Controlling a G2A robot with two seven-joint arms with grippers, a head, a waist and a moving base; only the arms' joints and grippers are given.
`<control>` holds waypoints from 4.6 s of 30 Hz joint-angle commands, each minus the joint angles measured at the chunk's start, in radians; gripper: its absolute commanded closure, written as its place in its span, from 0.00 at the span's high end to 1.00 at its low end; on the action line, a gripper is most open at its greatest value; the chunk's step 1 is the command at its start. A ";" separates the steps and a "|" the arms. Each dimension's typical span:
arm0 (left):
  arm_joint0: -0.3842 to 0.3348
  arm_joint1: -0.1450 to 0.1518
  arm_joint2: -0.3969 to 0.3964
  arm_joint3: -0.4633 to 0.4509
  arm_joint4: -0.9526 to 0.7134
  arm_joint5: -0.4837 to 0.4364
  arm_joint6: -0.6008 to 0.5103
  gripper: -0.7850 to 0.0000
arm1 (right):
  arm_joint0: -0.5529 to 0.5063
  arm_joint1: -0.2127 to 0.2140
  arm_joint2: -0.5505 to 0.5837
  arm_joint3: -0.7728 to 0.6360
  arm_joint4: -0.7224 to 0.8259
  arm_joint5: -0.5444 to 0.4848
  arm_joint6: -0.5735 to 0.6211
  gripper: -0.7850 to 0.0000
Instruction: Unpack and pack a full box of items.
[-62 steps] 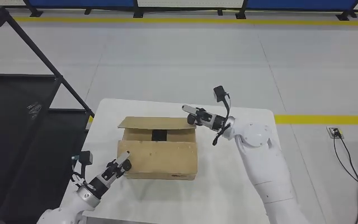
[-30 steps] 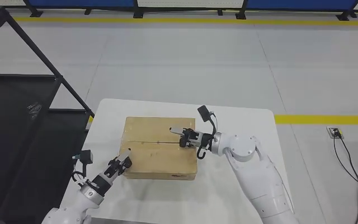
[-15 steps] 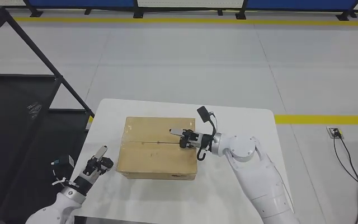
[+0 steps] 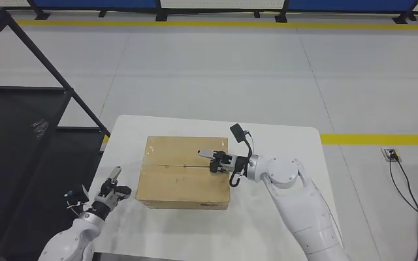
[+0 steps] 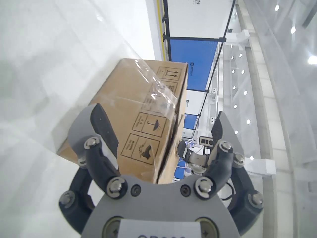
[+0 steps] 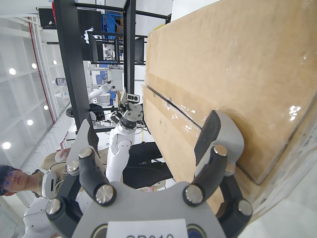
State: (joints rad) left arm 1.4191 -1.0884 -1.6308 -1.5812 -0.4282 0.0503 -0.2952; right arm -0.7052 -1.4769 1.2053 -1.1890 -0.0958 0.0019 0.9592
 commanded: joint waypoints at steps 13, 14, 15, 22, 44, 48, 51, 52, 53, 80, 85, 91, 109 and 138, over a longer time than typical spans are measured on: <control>-0.260 -0.049 0.125 0.339 -0.147 -0.063 0.163 1.00 | 0.000 0.000 0.000 0.000 0.000 0.000 0.000 1.00; -0.274 -0.051 0.130 0.358 -0.148 -0.068 0.163 1.00 | 0.000 0.000 0.000 0.000 0.000 0.000 0.000 1.00; -0.286 -0.053 0.134 0.377 -0.147 -0.076 0.161 1.00 | 0.000 0.000 0.000 0.000 0.000 0.000 0.000 1.00; -0.354 -0.061 0.135 0.480 -0.151 -0.127 0.146 1.00 | 0.000 0.000 0.000 0.000 0.000 0.000 0.000 1.00; -0.189 -0.047 -0.027 0.088 -0.067 -0.277 0.165 1.00 | 0.000 0.000 0.000 0.000 0.000 0.000 0.000 1.00; -0.137 -0.048 -0.042 -0.027 -0.018 -0.278 0.202 1.00 | 0.000 0.000 0.000 0.000 0.000 0.000 0.000 1.00; -0.114 -0.050 -0.045 -0.085 0.017 -0.274 0.222 1.00 | 0.000 0.000 0.000 0.000 0.000 0.000 0.000 1.00; -0.109 -0.050 -0.045 -0.100 0.025 -0.271 0.225 1.00 | 0.000 0.000 0.000 0.000 0.000 0.000 0.000 1.00; -0.107 -0.051 -0.046 -0.116 0.040 -0.270 0.232 1.00 | 0.000 0.000 0.000 0.000 0.000 0.000 0.000 1.00; -0.131 -0.076 0.139 -0.299 0.365 -0.194 0.266 1.00 | -0.029 0.003 0.000 -0.027 0.006 -0.004 -0.027 1.00; -0.147 -0.081 0.177 -0.300 0.422 -0.177 0.258 1.00 | -0.064 0.009 0.011 -0.067 0.003 0.009 -0.090 1.00; -0.170 -0.088 0.223 -0.293 0.471 -0.154 0.249 1.00 | -0.097 0.019 0.023 -0.118 0.002 0.055 -0.106 1.00; -0.217 -0.108 0.337 -0.252 0.607 -0.128 0.212 1.00 | -0.288 0.059 0.087 -0.361 -0.017 0.014 -0.147 1.00; -0.302 -0.150 0.494 -0.163 0.727 -0.082 0.191 1.00 | -0.416 0.110 0.207 -0.396 0.080 -0.069 -0.162 1.00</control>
State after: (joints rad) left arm 1.1192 -1.2371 -1.1424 -1.7453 0.2956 -0.0324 -0.1043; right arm -1.1198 -1.3682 1.4098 -1.5864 -0.0187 -0.0651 0.7974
